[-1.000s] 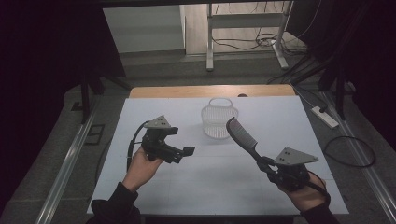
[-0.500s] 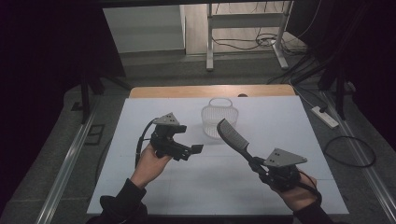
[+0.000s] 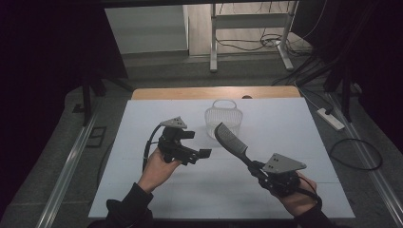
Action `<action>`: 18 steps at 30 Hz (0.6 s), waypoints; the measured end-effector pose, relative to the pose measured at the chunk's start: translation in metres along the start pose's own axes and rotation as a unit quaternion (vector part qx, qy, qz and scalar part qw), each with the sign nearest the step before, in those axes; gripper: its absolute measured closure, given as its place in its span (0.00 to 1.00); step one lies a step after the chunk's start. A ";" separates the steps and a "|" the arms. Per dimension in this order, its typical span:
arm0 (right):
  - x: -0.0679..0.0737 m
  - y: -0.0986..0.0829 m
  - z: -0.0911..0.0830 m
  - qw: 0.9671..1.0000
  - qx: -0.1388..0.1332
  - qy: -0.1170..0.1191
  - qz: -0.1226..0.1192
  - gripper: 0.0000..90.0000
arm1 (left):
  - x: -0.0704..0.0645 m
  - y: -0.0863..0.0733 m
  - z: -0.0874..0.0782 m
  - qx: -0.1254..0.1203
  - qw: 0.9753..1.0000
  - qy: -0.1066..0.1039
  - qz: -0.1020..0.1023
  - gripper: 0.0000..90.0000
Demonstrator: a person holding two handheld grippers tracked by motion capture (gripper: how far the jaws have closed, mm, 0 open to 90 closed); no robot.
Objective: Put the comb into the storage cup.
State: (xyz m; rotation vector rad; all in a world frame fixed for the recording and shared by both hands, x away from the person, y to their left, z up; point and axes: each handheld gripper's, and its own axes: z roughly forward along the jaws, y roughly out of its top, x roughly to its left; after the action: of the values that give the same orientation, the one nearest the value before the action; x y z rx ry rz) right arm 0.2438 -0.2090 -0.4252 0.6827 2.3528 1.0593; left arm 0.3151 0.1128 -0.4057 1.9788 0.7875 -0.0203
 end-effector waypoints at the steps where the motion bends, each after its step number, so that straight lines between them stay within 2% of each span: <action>1: 0.001 0.000 0.001 1.000 0.000 0.001 -0.002 0.81 | 0.000 0.000 0.000 0.002 1.000 -0.003 0.001 0.00; 11: 0.013 0.004 0.005 1.000 -0.006 0.008 -0.020 0.81 | -0.002 0.002 0.006 0.007 1.000 -0.028 -0.002 0.00; 12: 0.015 0.005 0.005 1.000 -0.008 0.010 -0.024 0.81 | -0.003 0.002 0.008 0.009 0.999 -0.036 -0.004 0.00; 16: 0.018 0.006 0.006 0.999 -0.013 0.011 -0.028 0.81 | -0.004 0.002 0.011 0.014 0.999 -0.038 -0.010 0.00; 18: 0.021 0.007 0.006 0.999 -0.016 0.015 -0.030 0.81 | -0.004 0.002 0.014 0.017 0.999 -0.046 -0.012 0.00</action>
State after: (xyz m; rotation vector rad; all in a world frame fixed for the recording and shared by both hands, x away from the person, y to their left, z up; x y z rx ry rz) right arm 0.2330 -0.1890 -0.4275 0.5839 2.3606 1.0849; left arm 0.3170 0.0983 -0.4102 1.9861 0.7552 -0.1379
